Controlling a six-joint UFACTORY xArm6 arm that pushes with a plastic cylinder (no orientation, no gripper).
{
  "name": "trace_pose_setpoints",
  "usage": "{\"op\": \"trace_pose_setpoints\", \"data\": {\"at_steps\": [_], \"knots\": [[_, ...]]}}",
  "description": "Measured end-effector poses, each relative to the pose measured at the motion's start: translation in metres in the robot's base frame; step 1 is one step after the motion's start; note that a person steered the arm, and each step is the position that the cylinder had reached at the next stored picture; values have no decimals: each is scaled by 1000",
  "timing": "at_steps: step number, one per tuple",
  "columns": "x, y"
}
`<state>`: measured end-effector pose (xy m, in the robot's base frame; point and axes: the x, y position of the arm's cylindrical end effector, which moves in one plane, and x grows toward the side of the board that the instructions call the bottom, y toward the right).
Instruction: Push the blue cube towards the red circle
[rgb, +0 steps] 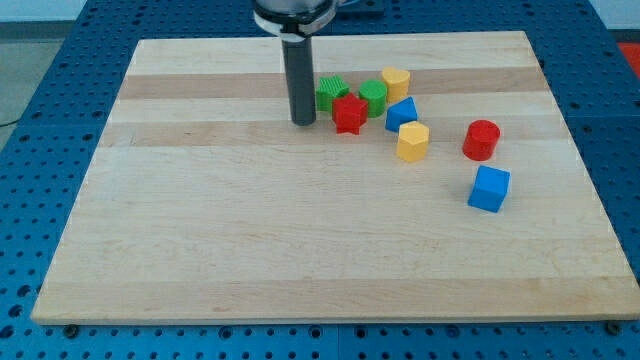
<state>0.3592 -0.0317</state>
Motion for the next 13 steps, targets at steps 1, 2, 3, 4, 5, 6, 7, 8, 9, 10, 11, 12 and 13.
{"op": "trace_pose_setpoints", "data": {"at_steps": [1, 2, 3, 4, 5, 6, 7, 8, 9, 10, 11, 12, 13], "knots": [[-24, 9], [-54, 11], [-57, 9], [-44, -15], [-47, -55], [-3, -68], [66, -74], [144, -33], [150, 63], [135, 146], [127, 209], [127, 227], [129, 228]]}}
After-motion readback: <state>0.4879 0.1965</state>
